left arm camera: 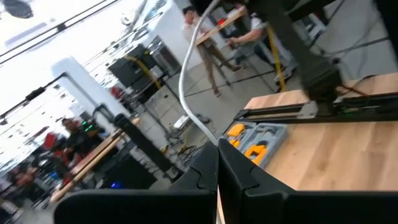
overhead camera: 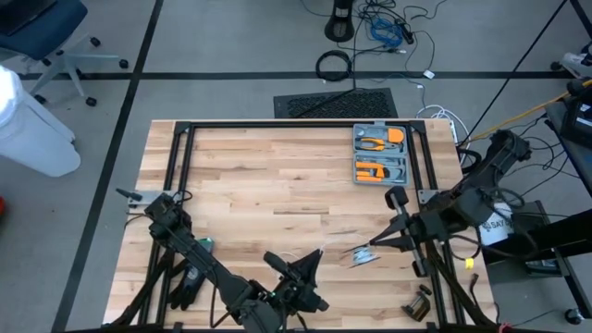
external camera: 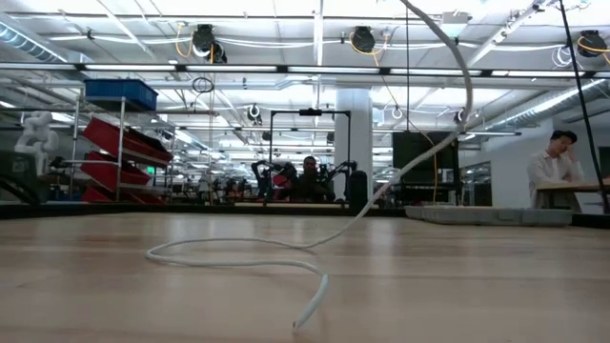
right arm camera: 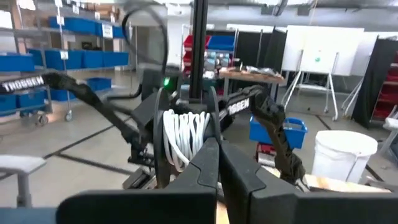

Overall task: Coil cords
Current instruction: Uncoil the white wire from the spool

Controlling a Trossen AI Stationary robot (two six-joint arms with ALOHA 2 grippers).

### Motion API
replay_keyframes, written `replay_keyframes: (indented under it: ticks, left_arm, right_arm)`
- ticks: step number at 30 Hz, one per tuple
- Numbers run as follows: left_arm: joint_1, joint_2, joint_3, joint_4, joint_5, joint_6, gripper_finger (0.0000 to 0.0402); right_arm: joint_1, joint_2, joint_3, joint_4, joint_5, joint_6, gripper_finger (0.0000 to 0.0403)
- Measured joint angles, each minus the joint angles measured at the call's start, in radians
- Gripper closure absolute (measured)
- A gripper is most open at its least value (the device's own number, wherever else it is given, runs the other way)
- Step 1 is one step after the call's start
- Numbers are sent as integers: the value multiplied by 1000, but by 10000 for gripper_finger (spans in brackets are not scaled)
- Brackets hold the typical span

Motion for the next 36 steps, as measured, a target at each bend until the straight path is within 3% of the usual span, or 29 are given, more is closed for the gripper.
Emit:
replay_keyframes:
  ticks: [7,11,17,23,33,36]
  left_arm:
    - [3,0,0,-9,180,-126,401]
    - [8,0,0,-102,258,-246,401]
    - [12,-2,0,-204,324,-362,401]
    - [19,-3,1,-195,433,-393,401]
    - [46,-2,0,-206,453,-392,401]
    - [59,-2,0,-204,442,-392,401]
  right_arm:
    - [3,-22,0,179,-1,-143,403]
    - [3,-45,0,248,18,-219,403]
    - [3,-83,-2,223,183,-290,403]
    - [4,-82,-2,216,343,-356,403]
    - [2,-6,-1,219,387,-318,403]
    - [2,29,-1,217,448,-309,403]
